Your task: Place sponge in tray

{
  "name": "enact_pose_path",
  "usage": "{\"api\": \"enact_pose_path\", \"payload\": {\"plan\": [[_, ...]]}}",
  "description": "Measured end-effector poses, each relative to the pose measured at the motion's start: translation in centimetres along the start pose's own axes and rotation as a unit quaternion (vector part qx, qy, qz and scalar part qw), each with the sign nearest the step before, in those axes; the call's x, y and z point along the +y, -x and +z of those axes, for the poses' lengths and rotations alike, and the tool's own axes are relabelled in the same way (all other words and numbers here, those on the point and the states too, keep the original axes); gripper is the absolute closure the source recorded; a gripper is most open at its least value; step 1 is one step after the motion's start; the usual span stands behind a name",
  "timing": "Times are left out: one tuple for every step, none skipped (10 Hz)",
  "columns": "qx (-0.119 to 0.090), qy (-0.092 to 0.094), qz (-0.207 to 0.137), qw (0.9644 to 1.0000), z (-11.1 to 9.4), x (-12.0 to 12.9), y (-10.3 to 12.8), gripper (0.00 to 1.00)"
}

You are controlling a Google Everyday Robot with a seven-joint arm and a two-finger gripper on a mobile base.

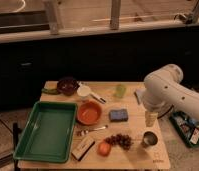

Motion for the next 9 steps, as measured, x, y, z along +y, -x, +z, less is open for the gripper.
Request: {"api": "enact_pose_path", "payload": {"plan": [[0.002, 0.001, -0.005, 1.0000, 0.2, 0.3, 0.2, 0.20], [0.004, 0.000, -0.016, 0.9999, 0.5, 0.4, 1.0, 0.20], [0.005, 0.000, -0.030, 0.9995, 1.0, 0.5, 2.4, 0.20], [0.007, 0.000, -0.045, 0.9990, 1.2, 0.6, 4.1, 0.20], [0.010, 0.000, -0.056, 0.9984, 1.5, 0.9, 5.1, 0.20], [0.014, 0.000, -0.069, 0.9975, 1.9, 1.2, 5.6, 0.20], [0.015, 0.000, -0.078, 0.9968, 2.2, 1.4, 6.1, 0.20], [0.017, 0.003, -0.092, 0.9956, 2.8, 1.7, 6.8, 0.20], [0.016, 0.003, -0.102, 0.9947, 3.1, 1.8, 7.7, 0.20]]}}
